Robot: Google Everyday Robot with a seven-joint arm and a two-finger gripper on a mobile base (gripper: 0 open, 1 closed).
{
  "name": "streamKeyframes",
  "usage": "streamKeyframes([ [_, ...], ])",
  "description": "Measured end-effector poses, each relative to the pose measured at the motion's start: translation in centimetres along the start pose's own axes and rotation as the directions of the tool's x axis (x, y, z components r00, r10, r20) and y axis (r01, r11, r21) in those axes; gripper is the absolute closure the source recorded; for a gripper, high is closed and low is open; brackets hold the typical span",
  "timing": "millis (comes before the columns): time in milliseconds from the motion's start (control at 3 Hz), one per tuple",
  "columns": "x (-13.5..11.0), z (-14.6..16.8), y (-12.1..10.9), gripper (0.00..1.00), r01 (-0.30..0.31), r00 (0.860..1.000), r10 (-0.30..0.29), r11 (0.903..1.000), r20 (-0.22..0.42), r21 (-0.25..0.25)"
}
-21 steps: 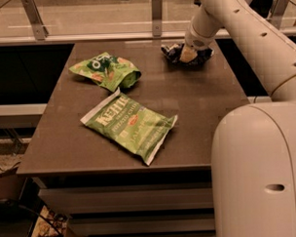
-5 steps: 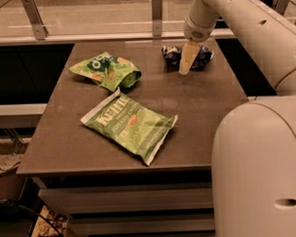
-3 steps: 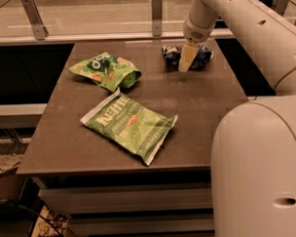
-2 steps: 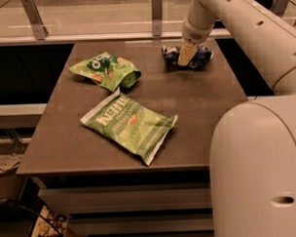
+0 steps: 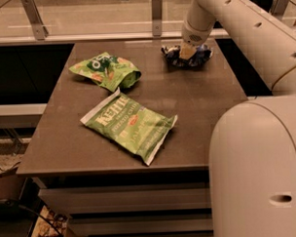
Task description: Pick blue chip bag
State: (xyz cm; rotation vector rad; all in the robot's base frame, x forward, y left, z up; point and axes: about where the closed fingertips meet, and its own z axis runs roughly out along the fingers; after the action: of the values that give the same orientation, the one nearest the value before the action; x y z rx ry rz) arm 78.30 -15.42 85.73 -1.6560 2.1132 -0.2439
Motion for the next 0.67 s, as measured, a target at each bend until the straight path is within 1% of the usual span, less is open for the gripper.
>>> streamKeyframes([
  [333, -0.03, 0.35, 0.13, 1.0, 0.001, 1.0, -0.001, 1.0, -0.001, -0.005],
  [667, -0.03, 0.37, 0.13, 1.0, 0.001, 1.0, -0.001, 1.0, -0.001, -0.005],
])
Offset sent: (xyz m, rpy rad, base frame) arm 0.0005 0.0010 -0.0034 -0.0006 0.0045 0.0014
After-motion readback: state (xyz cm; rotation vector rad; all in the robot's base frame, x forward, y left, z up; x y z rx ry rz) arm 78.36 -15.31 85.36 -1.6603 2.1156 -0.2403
